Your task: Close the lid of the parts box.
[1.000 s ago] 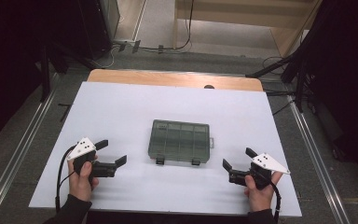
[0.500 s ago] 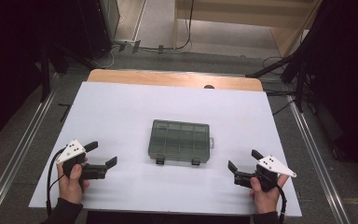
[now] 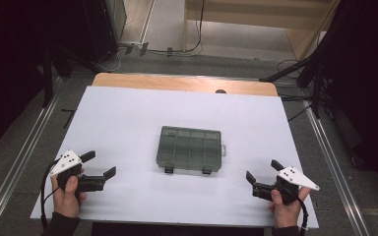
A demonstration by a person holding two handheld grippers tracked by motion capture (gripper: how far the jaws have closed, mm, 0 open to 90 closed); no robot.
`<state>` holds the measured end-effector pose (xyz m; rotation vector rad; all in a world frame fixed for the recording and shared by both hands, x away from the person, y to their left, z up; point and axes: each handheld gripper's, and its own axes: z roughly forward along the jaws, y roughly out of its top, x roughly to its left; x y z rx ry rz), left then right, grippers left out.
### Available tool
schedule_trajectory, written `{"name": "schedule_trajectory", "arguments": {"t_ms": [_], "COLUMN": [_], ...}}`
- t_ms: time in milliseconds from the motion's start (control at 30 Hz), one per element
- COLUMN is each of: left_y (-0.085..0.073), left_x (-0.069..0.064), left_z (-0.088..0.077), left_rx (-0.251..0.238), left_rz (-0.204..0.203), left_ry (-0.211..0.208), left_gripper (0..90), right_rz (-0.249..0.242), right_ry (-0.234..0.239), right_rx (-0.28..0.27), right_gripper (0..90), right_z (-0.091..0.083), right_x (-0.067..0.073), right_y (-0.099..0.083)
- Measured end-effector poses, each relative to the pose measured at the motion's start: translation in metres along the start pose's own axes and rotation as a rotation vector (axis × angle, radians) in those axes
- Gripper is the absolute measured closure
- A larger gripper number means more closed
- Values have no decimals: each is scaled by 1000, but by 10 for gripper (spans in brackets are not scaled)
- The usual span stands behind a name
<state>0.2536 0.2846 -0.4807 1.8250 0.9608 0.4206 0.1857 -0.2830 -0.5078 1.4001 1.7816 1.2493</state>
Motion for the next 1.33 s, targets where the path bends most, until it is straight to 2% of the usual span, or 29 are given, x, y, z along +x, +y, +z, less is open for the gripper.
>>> {"name": "schedule_trajectory", "arguments": {"t_ms": [100,500,733,900,1067,1333], "left_y": [-2,-5,-9,-9,-10,-8], "left_x": [1,10,9,13,15,12], "left_z": [-3,-13,-20,-22,-21,-20], "left_rx": [6,-12,-3,-11,-12,-8], "left_rz": [5,-20,-8,-27,-40,-29], "left_ry": [3,21,30,30,27,20], "left_gripper": [0,0,0,0,0,0], "right_rz": [-4,6,19,25,10,20], "right_ry": [-19,-51,-59,-64,-65,-77], "right_rx": [-9,-9,-10,-12,-8,-6], "right_gripper": [0,0,0,0,0,0], "right_z": [-3,-17,-23,-24,-23,-23], "right_x": [-2,-13,-19,-20,-20,-20], "right_y": [-1,-5,-7,-8,-8,-10]}}
